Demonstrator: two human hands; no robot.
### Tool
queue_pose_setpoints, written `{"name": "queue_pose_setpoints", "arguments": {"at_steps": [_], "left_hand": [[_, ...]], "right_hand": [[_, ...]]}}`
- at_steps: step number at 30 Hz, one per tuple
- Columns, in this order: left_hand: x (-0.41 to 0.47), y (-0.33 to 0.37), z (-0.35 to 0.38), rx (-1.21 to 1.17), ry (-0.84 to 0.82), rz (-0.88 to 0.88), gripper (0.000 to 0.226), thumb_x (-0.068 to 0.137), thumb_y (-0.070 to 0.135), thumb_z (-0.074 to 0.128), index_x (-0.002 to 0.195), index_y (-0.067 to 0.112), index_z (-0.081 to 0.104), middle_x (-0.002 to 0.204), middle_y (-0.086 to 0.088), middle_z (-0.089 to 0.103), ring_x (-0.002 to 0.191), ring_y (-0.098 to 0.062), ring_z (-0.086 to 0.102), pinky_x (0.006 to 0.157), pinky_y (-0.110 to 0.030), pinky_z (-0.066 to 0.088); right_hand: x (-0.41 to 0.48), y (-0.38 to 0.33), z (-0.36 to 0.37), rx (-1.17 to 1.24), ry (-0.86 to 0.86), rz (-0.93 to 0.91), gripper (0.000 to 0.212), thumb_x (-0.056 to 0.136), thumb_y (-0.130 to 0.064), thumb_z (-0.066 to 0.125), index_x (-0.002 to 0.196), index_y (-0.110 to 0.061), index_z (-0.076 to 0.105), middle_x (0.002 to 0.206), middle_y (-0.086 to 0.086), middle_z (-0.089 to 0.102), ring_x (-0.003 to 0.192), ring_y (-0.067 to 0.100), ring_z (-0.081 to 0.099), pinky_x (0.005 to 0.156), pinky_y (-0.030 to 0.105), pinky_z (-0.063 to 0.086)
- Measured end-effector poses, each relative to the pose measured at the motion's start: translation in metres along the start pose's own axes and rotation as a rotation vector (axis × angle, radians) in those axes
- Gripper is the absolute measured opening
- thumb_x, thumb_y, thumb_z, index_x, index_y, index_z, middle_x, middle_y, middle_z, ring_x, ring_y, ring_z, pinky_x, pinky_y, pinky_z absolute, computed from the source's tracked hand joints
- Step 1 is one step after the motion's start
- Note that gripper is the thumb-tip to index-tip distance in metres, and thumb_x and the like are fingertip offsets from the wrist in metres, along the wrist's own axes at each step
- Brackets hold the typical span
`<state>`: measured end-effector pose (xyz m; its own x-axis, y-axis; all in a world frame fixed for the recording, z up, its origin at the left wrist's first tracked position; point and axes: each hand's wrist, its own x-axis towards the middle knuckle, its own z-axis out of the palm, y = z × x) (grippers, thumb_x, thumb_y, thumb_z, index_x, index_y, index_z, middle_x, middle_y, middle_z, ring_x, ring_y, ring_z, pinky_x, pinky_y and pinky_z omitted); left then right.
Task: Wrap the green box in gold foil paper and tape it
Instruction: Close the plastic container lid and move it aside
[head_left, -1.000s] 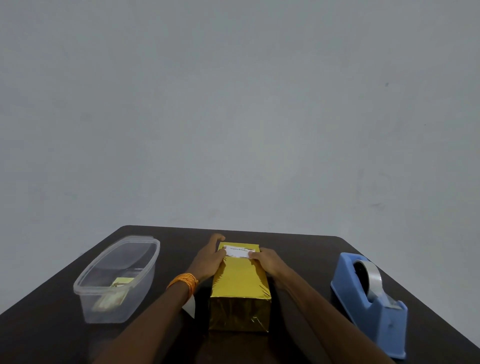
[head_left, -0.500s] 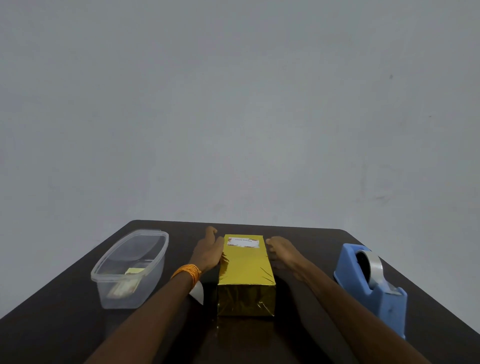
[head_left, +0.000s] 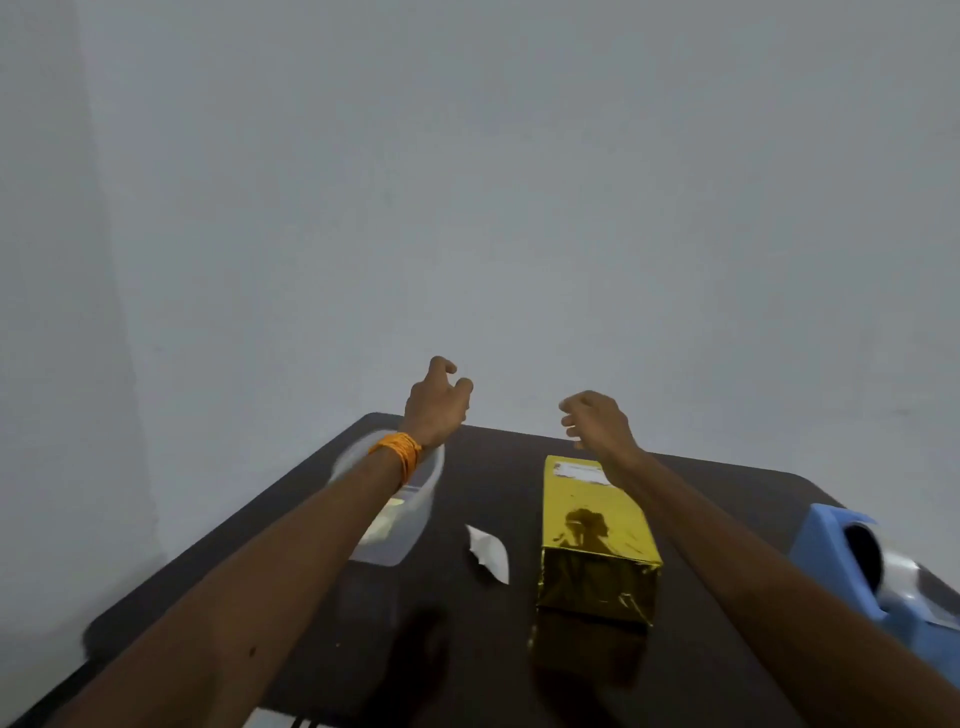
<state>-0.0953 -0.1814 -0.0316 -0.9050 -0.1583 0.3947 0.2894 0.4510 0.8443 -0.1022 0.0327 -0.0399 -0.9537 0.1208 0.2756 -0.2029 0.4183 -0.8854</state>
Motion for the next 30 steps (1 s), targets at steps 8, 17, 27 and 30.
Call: {"name": "queue_pose_setpoints", "arguments": {"at_steps": [8,17,27,30], "left_hand": [[0.026,-0.068,-0.099,-0.040,0.186,-0.221,0.020,0.094,0.028,0.048,0.105,0.011,0.051,0.095,-0.009,0.064,0.097,-0.032,0.064,0.093,-0.048,0.053],[0.055,-0.161,-0.104,-0.053,-0.060,-0.548,0.059,0.094,0.050,0.047,0.136,0.007,0.046,0.131,-0.013,0.053,0.118,-0.031,0.052,0.089,-0.037,0.042],[0.091,-0.192,-0.078,-0.081,-0.081,-0.524,0.060,0.075,0.036,0.058,0.120,-0.003,0.059,0.107,-0.027,0.062,0.078,-0.027,0.056,0.060,-0.027,0.040],[0.098,-0.190,-0.076,-0.063,-0.035,-0.476,0.047,0.069,0.030,0.059,0.102,-0.004,0.063,0.083,-0.026,0.054,0.063,-0.020,0.046,0.061,-0.029,0.042]], "right_hand": [[0.033,-0.038,0.109,-0.018,-0.399,0.186,0.055,0.102,-0.049,0.045,0.135,-0.006,0.050,0.116,0.017,0.063,0.105,0.030,0.064,0.089,0.038,0.053],[0.071,-0.017,0.184,0.012,-0.649,0.461,0.081,0.097,-0.067,0.038,0.152,-0.007,0.031,0.126,0.026,0.057,0.090,0.030,0.063,0.072,0.038,0.055],[0.095,-0.009,0.213,0.176,-0.620,0.573,0.100,0.091,-0.070,0.049,0.146,0.011,0.030,0.136,0.025,0.052,0.100,0.031,0.063,0.056,0.033,0.059],[0.096,-0.008,0.210,0.363,-0.566,0.640,0.105,0.089,-0.069,0.051,0.153,0.006,0.018,0.154,0.025,0.032,0.131,0.041,0.048,0.084,0.045,0.053]]}}
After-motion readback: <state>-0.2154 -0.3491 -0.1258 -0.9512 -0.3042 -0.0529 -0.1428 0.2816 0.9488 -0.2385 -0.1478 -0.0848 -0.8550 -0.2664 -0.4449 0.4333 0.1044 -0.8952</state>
